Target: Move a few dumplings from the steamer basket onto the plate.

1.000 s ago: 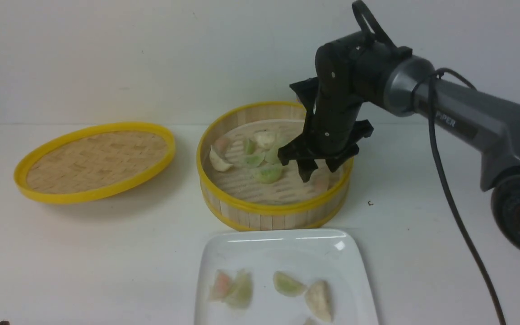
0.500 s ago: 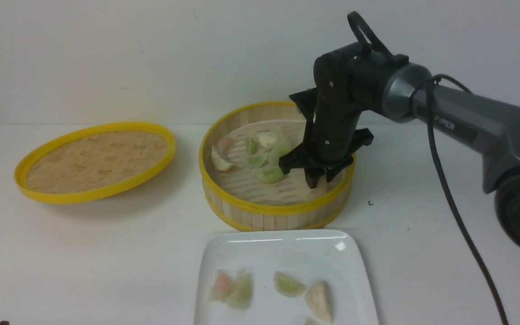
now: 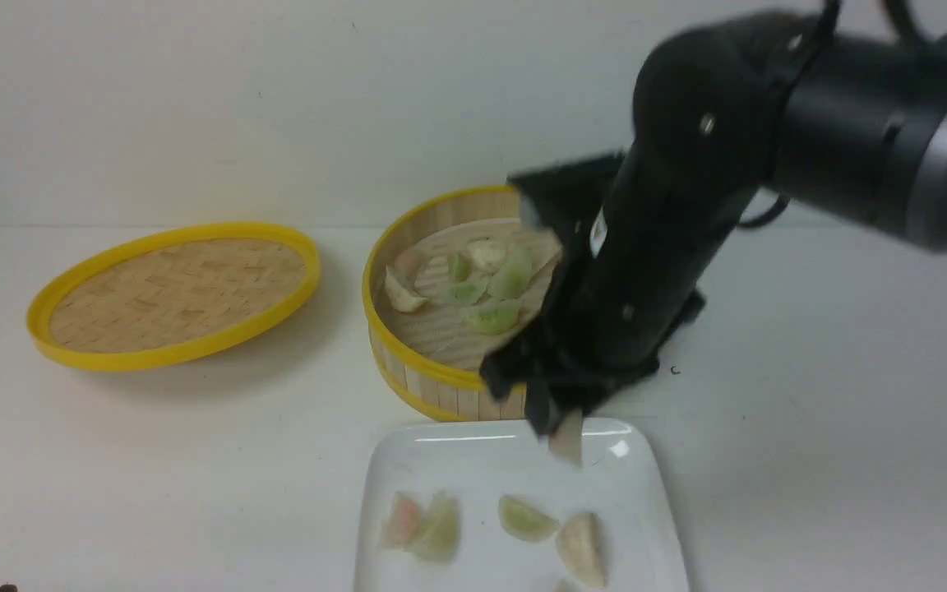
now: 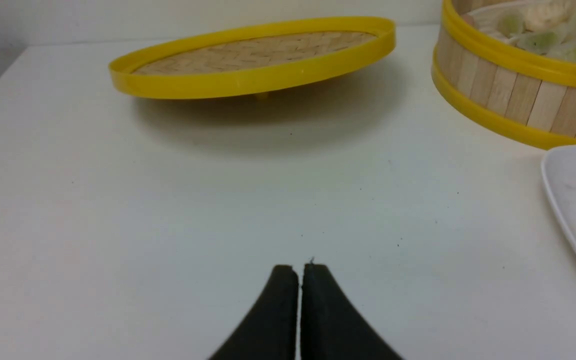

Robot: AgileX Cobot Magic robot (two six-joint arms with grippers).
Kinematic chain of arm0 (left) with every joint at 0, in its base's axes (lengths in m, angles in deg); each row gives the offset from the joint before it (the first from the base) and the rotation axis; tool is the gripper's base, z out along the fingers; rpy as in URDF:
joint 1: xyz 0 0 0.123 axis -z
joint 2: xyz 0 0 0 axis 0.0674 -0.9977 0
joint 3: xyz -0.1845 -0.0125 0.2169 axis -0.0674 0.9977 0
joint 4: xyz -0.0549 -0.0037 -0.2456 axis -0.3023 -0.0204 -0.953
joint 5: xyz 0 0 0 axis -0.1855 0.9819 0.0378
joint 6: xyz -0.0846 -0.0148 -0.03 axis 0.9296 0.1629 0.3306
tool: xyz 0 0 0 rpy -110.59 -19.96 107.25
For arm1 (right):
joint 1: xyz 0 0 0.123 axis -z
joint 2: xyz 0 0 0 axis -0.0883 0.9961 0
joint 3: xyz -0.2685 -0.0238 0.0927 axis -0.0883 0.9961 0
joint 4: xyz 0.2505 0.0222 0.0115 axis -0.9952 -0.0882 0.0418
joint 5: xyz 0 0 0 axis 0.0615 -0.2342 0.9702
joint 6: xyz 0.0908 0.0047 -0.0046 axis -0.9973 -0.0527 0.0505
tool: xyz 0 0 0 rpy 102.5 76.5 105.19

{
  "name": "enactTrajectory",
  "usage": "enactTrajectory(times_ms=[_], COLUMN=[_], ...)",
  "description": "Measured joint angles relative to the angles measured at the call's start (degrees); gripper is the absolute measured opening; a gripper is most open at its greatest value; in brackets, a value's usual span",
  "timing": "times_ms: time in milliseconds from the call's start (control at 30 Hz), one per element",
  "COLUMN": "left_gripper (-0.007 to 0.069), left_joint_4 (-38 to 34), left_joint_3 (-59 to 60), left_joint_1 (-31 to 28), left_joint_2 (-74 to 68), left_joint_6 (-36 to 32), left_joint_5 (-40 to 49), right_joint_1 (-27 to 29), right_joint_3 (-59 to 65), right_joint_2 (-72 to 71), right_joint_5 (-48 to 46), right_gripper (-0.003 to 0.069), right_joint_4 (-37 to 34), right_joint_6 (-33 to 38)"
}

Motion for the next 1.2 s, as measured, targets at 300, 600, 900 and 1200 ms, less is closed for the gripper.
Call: enactTrajectory(times_ms=[300, 600, 900, 1200], left_gripper=[-0.0006, -0.0006, -0.0006, -0.0006], left_joint_4=[0.00, 0.00, 0.00, 0.00], left_joint_3=[0.00, 0.00, 0.00, 0.00], left_joint_1=[0.00, 0.00, 0.00, 0.00], left_joint_2=[0.00, 0.00, 0.00, 0.00], left_joint_6=[0.00, 0.00, 0.00, 0.00], left_joint_5=[0.00, 0.00, 0.00, 0.00], right_joint_1=[-3.91, -3.91, -3.91, -3.91], right_joint_3=[5.16, 1.67, 19.05, 55.03], right_joint_2=[7.12, -4.23, -41.47, -80.87], right_joint_5=[9.31, 3.92, 16.63, 47.15], right_gripper=[0.0461, 0.0336, -0.0009, -0.0013], right_joint_4=[-1.78, 8.50, 22.56, 28.49], right_joint_6=[2.19, -2.13, -16.55, -22.15])
